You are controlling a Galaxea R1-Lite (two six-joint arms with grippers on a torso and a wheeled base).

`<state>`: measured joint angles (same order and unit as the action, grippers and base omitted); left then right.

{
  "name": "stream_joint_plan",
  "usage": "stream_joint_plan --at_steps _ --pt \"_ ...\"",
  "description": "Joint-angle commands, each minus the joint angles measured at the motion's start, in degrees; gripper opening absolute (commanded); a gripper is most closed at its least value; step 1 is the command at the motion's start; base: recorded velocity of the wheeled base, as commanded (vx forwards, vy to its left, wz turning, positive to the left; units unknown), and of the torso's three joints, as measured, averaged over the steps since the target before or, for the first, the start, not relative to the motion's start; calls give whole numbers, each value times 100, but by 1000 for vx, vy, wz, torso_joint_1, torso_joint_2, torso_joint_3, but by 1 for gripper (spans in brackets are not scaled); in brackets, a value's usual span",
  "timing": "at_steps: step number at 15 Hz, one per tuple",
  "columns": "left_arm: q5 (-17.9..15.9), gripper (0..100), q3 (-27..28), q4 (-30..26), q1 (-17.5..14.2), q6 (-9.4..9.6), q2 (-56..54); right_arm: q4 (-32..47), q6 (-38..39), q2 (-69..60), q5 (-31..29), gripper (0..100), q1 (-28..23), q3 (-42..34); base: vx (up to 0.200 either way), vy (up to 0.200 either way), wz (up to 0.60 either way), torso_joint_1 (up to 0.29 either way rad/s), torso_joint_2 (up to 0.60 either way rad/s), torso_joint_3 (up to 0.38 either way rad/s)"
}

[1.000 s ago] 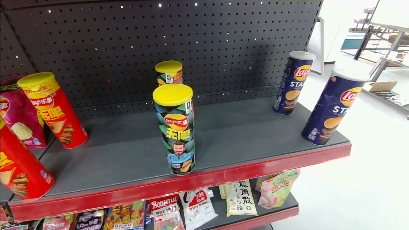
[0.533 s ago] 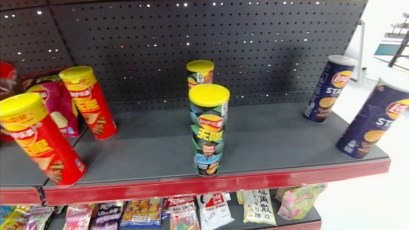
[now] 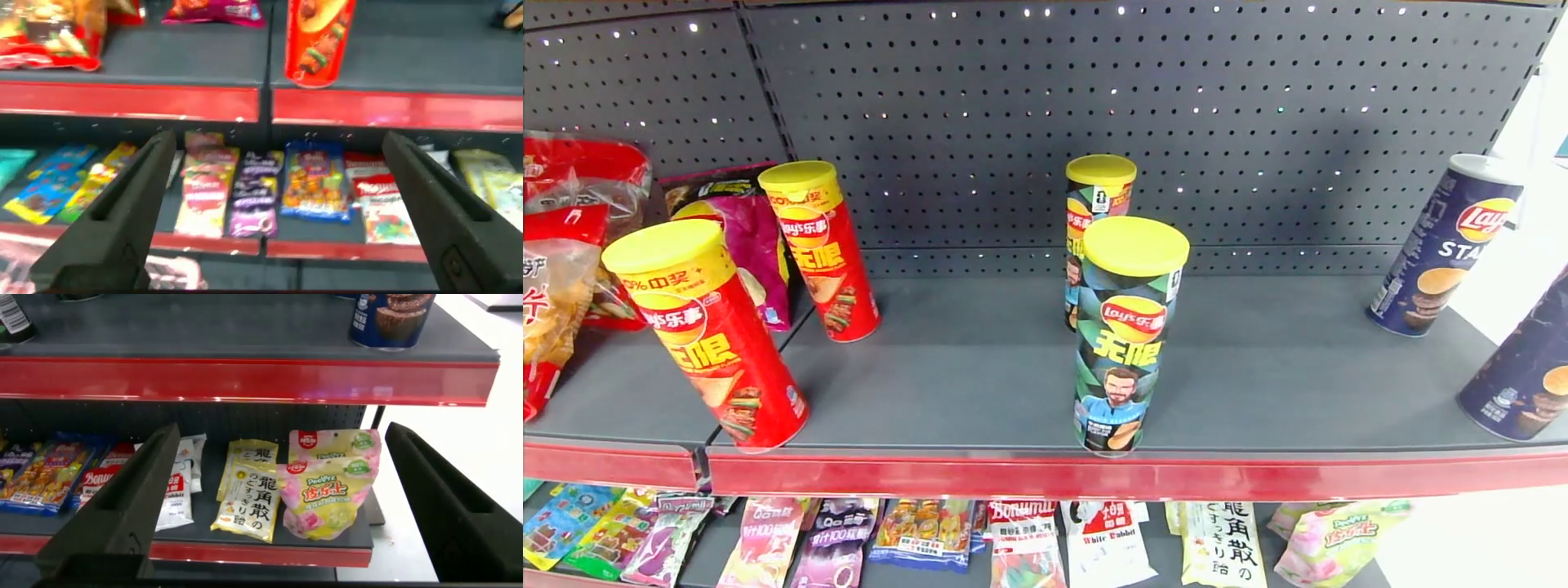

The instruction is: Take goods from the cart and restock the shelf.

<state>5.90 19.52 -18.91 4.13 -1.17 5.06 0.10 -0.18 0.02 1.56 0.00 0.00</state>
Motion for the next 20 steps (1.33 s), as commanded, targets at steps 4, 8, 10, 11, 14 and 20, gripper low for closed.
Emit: stream_joint_plan --at_steps 4,8,10,11,14,20 --pt "139 100 -1899 2031 0 -164 21 -1 1 -2 2 100 0 0 0 0 0 0 0 0" --pt "34 100 -1952 2119 0 -595 30 -1 -8 -2 2 100 0 0 0 0 0 0 0 0" --pt "-19 100 -1952 2128 0 -604 21 8 -8 -2 2 100 0 0 0 0 0 0 0 0" --pt "-1 100 -1952 2137 0 -533 21 8 -8 -2 2 100 0 0 0 0 0 0 0 0" --pt "869 100 -1952 2137 -27 -472 13 8 -8 -2 2 100 0 0 0 0 0 0 0 0" --pt "-230 100 -1952 2110 -27 -481 4 -1 -87 -2 116 100 0 0 0 0 0 0 0 0"
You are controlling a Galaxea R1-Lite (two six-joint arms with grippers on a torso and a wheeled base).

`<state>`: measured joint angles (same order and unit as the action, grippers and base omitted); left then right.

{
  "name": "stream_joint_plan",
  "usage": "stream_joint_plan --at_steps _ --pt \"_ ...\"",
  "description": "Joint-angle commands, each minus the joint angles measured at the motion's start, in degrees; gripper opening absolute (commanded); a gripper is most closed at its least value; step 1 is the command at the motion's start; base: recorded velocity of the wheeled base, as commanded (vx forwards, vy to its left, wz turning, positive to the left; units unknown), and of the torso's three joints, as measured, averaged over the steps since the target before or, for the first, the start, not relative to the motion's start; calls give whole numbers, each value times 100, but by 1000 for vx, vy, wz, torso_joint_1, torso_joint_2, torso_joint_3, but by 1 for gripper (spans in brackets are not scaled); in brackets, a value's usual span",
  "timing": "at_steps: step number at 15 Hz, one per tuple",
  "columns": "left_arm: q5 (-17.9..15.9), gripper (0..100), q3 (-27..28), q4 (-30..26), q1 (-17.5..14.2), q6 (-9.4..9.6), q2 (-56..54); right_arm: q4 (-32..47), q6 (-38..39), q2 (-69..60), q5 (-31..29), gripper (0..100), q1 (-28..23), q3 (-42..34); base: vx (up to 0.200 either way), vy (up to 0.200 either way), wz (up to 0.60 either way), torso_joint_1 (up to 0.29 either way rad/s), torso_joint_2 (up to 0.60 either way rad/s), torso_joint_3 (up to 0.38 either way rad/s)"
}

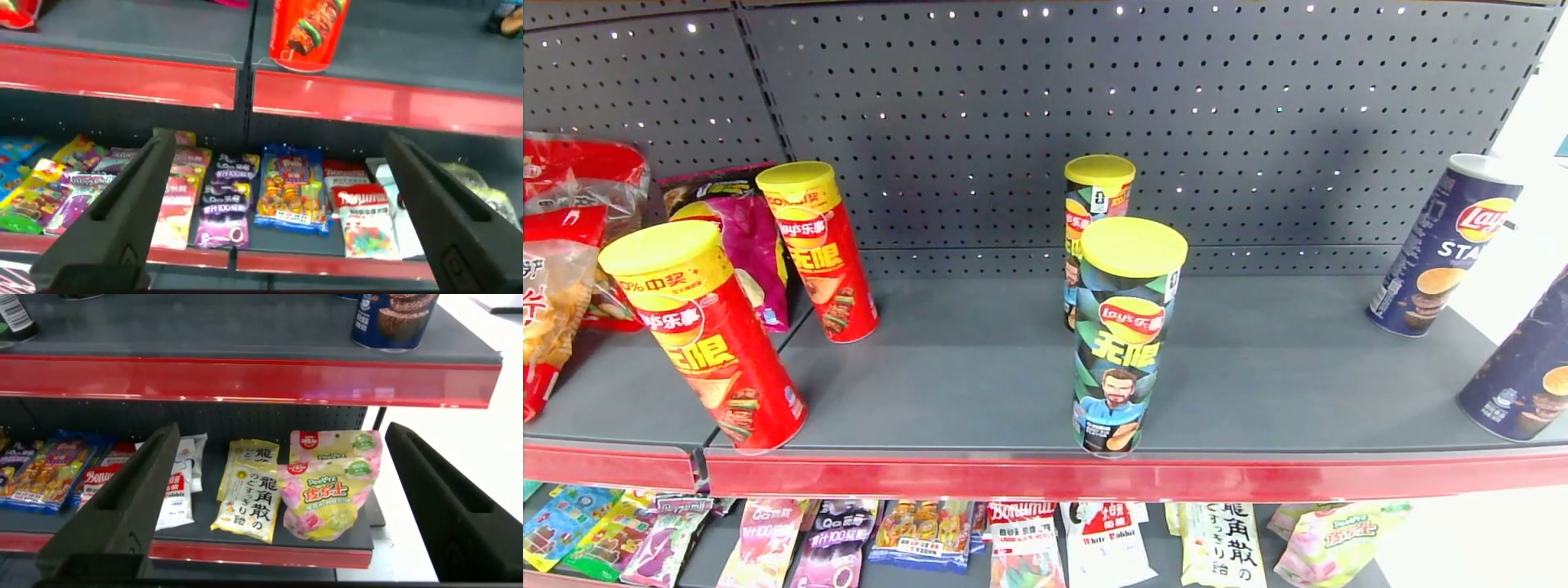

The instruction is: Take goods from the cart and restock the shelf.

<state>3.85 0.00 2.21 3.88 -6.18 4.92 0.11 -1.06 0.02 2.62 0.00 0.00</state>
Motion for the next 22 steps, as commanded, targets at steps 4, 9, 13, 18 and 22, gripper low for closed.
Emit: stream_joint_plan --at_steps 4,9,13,18,22 --pt "-25 100 0 -45 -1 513 17 -143 1354 1993 133 100 308 2250 0 0 0 0 0 0" --pt "-245 100 0 -247 -1 653 26 -169 -562 3891 801 100 1107 3305 0 0 0 0 0 0" --pt "-245 100 0 -247 -1 653 17 -266 -281 4875 889 100 2373 3542 0 0 0 0 0 0" --pt "-245 100 0 -247 -115 653 -62 -292 53 6009 854 100 3120 3858 0 0 0 0 0 0" --pt "-236 100 0 -238 -432 644 -475 -283 9 6976 318 100 3059 3981 0 0 0 0 0 0"
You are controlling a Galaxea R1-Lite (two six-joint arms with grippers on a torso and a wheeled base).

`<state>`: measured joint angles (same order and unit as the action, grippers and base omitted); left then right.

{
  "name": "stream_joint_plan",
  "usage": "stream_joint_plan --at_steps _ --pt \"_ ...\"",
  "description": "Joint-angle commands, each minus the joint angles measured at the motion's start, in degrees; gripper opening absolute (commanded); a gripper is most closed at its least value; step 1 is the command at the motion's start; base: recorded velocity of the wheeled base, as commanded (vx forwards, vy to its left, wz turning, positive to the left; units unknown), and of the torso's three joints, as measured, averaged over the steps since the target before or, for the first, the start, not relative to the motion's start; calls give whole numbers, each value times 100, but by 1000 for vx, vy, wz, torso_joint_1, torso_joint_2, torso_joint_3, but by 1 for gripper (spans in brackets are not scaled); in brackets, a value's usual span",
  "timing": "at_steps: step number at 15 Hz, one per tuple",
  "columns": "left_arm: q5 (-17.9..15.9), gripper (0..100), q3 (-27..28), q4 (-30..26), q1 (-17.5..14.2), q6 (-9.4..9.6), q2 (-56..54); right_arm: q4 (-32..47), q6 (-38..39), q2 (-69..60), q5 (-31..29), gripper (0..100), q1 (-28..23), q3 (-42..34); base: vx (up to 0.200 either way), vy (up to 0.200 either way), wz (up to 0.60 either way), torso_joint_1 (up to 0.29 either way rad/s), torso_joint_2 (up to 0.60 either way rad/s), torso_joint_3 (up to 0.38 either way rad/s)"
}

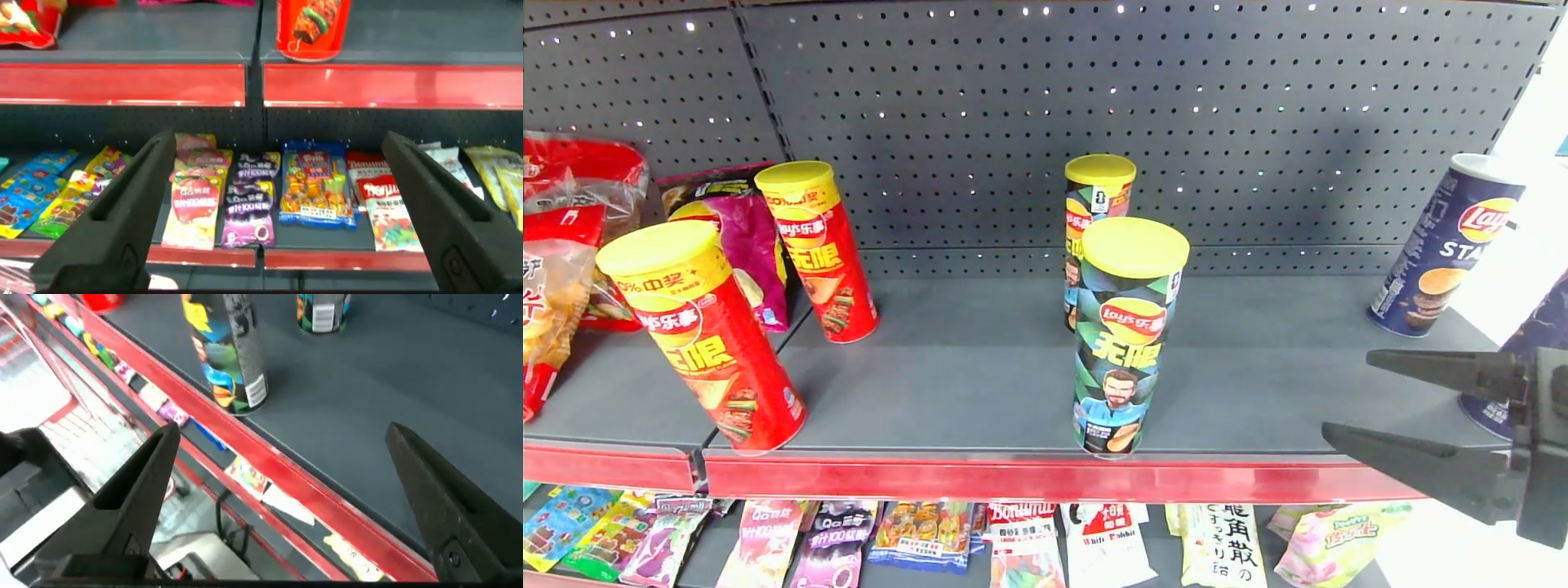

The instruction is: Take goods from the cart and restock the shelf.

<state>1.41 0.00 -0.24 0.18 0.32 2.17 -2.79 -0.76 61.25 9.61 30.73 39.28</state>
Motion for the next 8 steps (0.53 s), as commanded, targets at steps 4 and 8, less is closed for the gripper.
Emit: stream_joint_plan --at_steps 4,8 --pt "8 100 0 7 -53 -5 -208 -20 -12 1548 -688 100 -32 89 0 0 0 0 0 0" --pt "8 100 0 -2 -53 -5 -217 -863 -30 2383 -1303 100 -23 159 0 0 0 0 0 0"
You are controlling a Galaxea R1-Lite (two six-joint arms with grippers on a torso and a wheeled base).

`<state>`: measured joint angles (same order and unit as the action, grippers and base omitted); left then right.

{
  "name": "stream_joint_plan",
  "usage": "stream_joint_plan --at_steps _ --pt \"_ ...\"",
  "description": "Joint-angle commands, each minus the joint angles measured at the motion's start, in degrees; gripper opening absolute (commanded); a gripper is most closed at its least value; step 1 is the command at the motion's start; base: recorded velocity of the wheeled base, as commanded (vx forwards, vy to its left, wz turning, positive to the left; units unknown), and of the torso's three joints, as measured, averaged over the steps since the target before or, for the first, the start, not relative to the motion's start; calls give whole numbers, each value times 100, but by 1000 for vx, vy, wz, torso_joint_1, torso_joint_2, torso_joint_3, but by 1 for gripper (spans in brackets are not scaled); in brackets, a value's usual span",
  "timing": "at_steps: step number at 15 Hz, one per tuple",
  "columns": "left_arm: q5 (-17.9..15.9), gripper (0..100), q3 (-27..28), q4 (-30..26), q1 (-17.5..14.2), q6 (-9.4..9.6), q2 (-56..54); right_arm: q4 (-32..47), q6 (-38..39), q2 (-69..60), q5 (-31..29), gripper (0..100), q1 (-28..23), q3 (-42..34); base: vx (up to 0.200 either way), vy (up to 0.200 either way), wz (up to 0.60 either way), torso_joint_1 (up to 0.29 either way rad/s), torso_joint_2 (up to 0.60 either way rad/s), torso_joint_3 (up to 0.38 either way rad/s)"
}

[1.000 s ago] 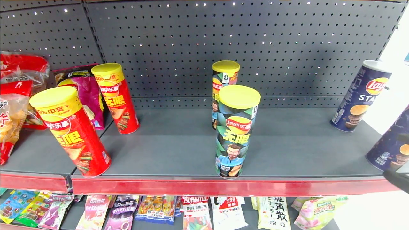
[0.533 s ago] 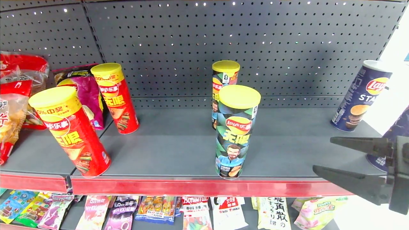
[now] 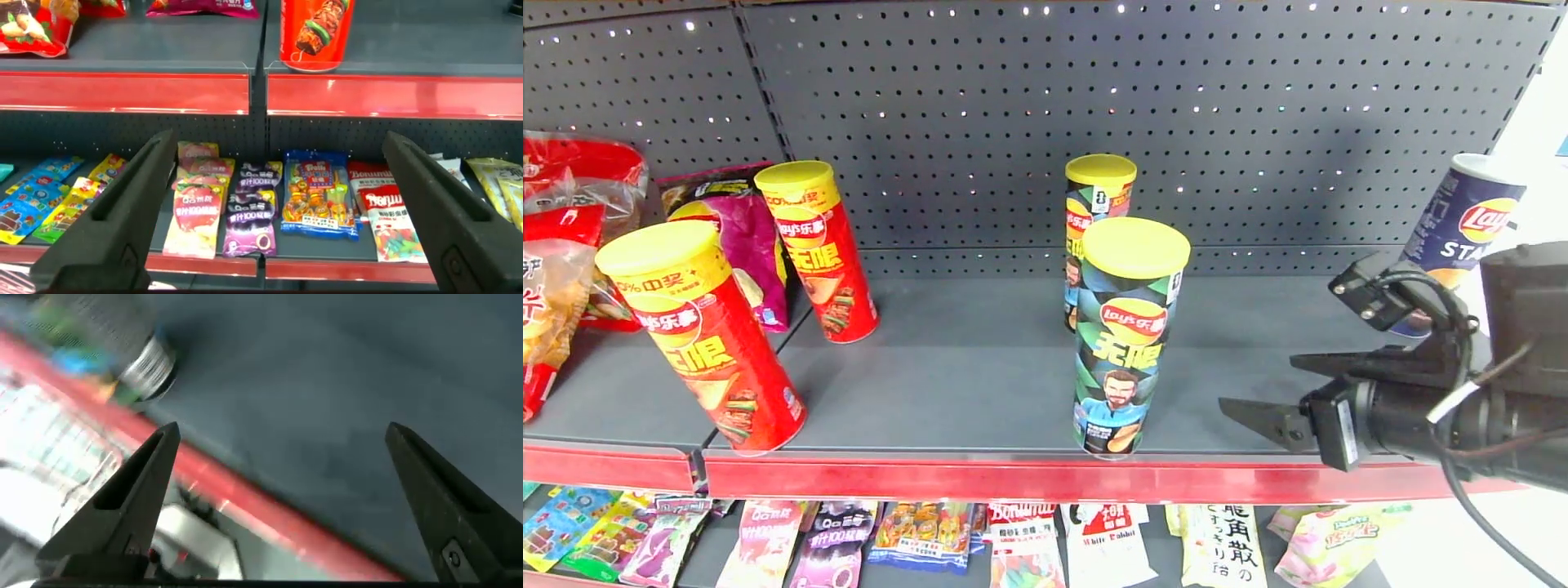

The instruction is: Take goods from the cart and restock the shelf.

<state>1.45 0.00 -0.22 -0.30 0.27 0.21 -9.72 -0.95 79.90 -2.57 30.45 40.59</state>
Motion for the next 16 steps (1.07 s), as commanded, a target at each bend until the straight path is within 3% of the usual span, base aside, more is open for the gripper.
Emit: stream_joint_plan --at_steps 1,16 --pt "4 100 0 -4 -5 0 -21 -329 -19 668 -165 100 5 54 0 0 0 0 0 0" --pt "4 100 0 -4 -5 0 -21 -364 -125 1309 -551 100 497 511 0 0 0 0 0 0"
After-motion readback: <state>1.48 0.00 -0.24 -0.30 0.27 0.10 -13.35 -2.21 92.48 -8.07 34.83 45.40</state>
